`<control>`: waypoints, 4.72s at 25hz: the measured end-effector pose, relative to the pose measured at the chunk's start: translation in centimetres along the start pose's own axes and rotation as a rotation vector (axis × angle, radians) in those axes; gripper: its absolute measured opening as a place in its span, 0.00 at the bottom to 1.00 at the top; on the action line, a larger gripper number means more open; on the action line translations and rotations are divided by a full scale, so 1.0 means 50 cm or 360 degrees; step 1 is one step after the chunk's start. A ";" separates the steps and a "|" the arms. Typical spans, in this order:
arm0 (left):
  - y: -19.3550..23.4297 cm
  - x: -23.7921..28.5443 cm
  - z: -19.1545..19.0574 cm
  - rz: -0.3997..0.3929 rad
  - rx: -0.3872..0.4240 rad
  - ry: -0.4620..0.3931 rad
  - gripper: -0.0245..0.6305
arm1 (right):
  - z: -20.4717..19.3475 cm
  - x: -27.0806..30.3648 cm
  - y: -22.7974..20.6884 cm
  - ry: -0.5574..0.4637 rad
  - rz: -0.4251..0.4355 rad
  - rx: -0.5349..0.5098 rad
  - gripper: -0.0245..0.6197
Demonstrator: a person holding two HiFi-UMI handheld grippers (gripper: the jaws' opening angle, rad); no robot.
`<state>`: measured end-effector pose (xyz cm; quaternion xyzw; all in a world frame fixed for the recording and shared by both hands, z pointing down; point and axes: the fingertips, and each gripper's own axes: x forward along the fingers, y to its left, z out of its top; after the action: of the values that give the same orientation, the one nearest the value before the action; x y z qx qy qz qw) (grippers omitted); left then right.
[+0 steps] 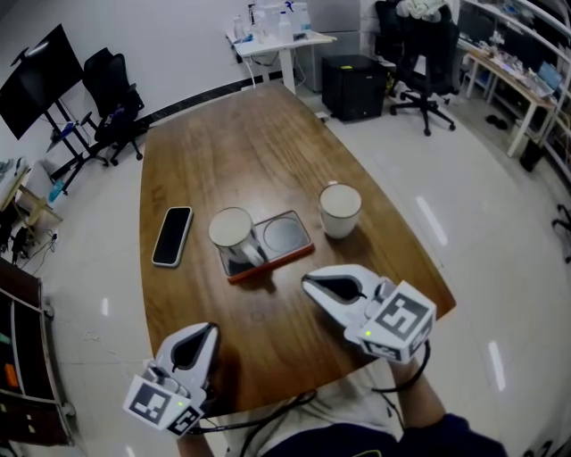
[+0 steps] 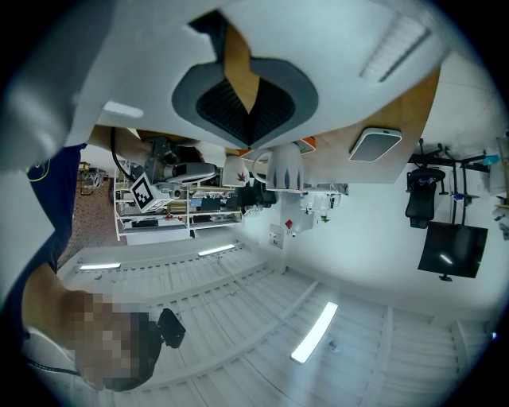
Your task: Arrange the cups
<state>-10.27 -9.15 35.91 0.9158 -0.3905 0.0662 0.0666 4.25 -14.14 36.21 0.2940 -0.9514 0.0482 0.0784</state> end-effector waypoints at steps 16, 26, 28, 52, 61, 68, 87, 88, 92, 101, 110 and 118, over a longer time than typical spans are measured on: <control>0.001 0.000 -0.002 0.0002 0.0001 -0.0001 0.04 | -0.006 -0.008 -0.024 0.0006 -0.0139 0.0031 0.05; 0.001 0.002 -0.001 0.0003 0.0004 -0.0003 0.04 | -0.010 -0.059 -0.089 -0.0010 -0.0296 0.0065 0.05; 0.002 0.003 -0.002 0.0003 0.0004 0.0000 0.04 | -0.013 -0.078 -0.104 -0.0009 -0.0307 0.0066 0.05; 0.000 0.009 -0.002 -0.0003 -0.0001 0.0004 0.04 | -0.013 -0.061 -0.304 0.0017 -0.0293 0.0071 0.94; -0.001 0.008 -0.002 0.0001 -0.0004 0.0003 0.04 | 0.000 0.023 -0.335 0.0039 -0.0220 0.0052 0.91; 0.000 0.009 0.001 0.0000 -0.0002 -0.0001 0.04 | 0.005 0.024 -0.341 0.0018 -0.0265 0.0050 0.65; 0.004 0.008 -0.006 0.0073 -0.0030 -0.0001 0.04 | 0.073 0.042 -0.278 -0.0307 -0.0153 -0.0057 0.64; 0.004 0.007 -0.007 0.0077 -0.0032 -0.0004 0.04 | 0.081 0.056 -0.268 -0.0318 -0.0124 -0.0072 0.64; 0.002 0.008 -0.004 0.0077 -0.0027 -0.0008 0.04 | 0.106 0.095 -0.234 -0.0397 0.0001 -0.0094 0.64; 0.002 0.005 0.000 0.0079 -0.0030 -0.0009 0.04 | 0.098 0.158 -0.192 -0.0303 0.0211 -0.0091 0.64; 0.002 0.003 0.003 0.0079 -0.0031 -0.0007 0.04 | 0.078 0.181 -0.180 -0.0193 0.0284 -0.0063 0.64; 0.004 0.000 0.005 0.0071 0.0014 -0.0019 0.04 | 0.056 0.205 -0.178 -0.0046 0.0267 -0.0036 0.70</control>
<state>-10.40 -9.32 35.65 0.9075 -0.4110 0.0638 0.0587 0.58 -27.49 35.69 0.2129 -0.9742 0.0395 0.0637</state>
